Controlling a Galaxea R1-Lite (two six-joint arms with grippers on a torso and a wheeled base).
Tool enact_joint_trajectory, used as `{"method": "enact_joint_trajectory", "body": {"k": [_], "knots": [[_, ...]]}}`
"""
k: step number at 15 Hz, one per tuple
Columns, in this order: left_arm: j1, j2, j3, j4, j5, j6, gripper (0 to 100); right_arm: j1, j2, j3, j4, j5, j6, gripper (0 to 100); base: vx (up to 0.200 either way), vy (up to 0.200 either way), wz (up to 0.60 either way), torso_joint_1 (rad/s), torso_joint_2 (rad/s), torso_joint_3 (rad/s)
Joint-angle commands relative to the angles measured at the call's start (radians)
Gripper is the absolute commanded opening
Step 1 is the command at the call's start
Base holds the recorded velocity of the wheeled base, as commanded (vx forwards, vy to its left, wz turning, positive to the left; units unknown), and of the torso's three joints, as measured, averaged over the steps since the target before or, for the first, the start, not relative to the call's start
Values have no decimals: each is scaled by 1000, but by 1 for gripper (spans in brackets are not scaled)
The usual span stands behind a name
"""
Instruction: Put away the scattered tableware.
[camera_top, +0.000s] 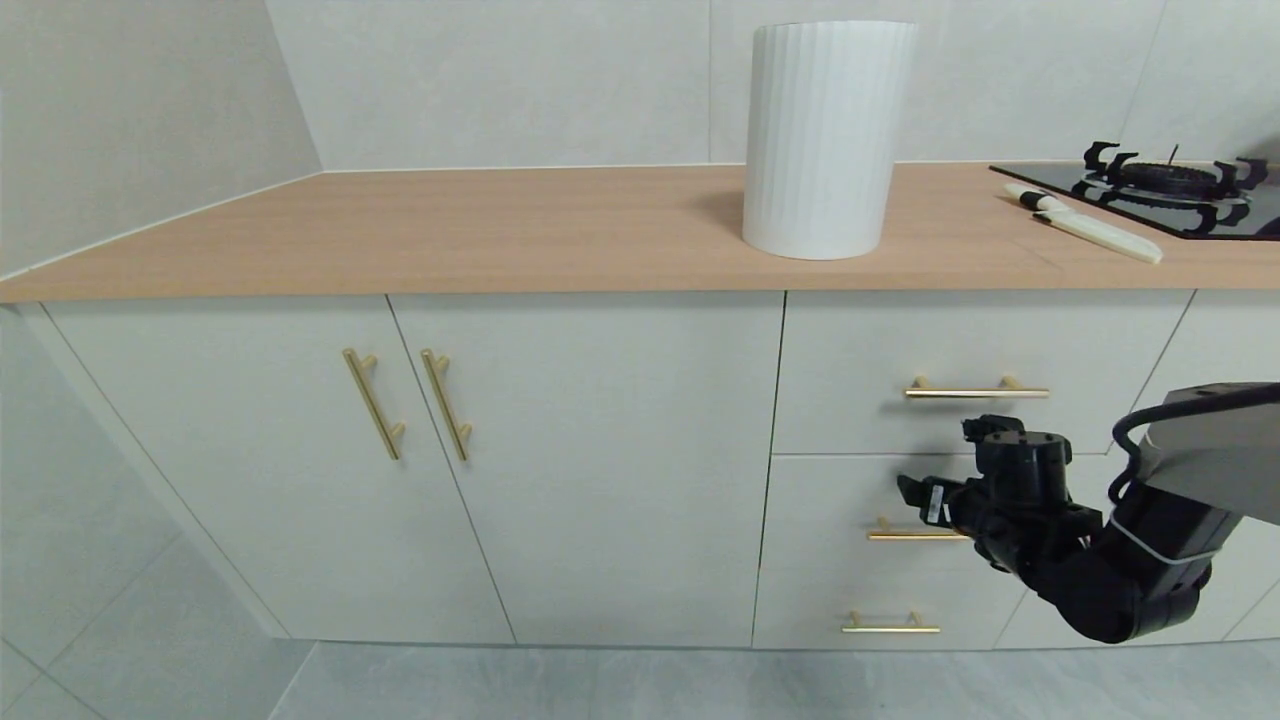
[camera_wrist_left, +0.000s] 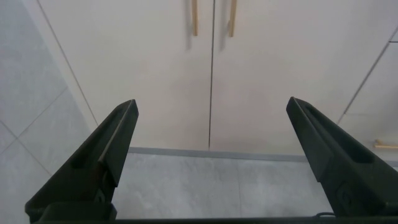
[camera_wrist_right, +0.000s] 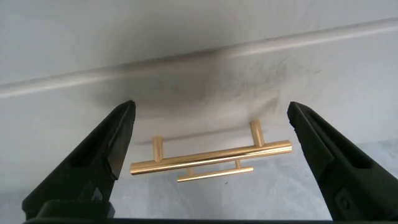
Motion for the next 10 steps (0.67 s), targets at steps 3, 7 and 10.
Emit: {"method": "enact_joint_trajectory", "body": {"k": [3,7,10], "knots": [[0,0,0,0,1,0,100,-1,-31,21,-2,0,-2,100,0,0,0,0,0,0],[0,0,0,1,1,0,100,7,-307,156,-1,-3,-6,100,0,0,0,0,0,0],[0,0,0,1,-1,0,100,7,-665,254,1,-152,-65,100,0,0,0,0,0,0]]}}
